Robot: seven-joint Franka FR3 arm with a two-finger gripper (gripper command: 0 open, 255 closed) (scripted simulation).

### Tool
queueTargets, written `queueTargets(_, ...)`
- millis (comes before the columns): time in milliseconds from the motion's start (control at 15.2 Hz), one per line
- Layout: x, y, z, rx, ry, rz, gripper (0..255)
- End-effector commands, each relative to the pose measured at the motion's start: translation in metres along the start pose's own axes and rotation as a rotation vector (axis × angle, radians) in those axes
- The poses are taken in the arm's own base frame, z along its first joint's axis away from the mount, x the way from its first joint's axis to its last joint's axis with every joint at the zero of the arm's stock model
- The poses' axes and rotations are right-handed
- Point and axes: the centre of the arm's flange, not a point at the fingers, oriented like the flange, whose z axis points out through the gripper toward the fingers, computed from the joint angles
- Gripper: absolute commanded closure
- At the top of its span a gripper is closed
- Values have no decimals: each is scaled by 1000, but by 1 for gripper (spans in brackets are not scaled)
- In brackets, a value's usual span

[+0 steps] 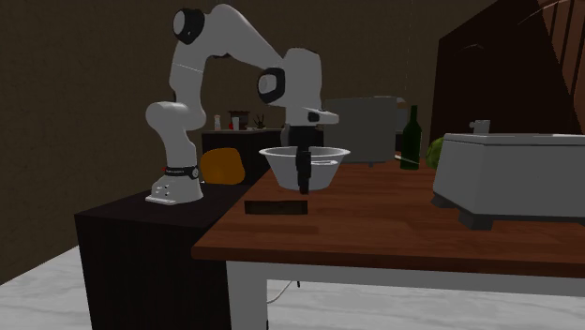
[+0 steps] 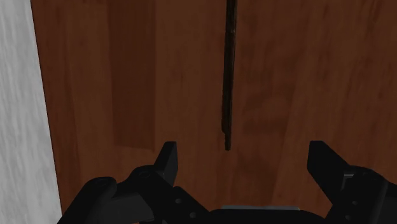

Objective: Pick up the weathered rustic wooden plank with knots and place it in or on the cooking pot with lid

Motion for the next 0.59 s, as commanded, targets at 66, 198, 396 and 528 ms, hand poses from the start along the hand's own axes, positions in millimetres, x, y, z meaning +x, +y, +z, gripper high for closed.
queueTargets(66,6,9,15,2,0,-3,0)
queueTargets(198,6,9,26,2,0,-3,0)
queueTargets(396,6,9,42,2,0,-3,0)
queueTargets(528,6,9,50,2,0,-3,0)
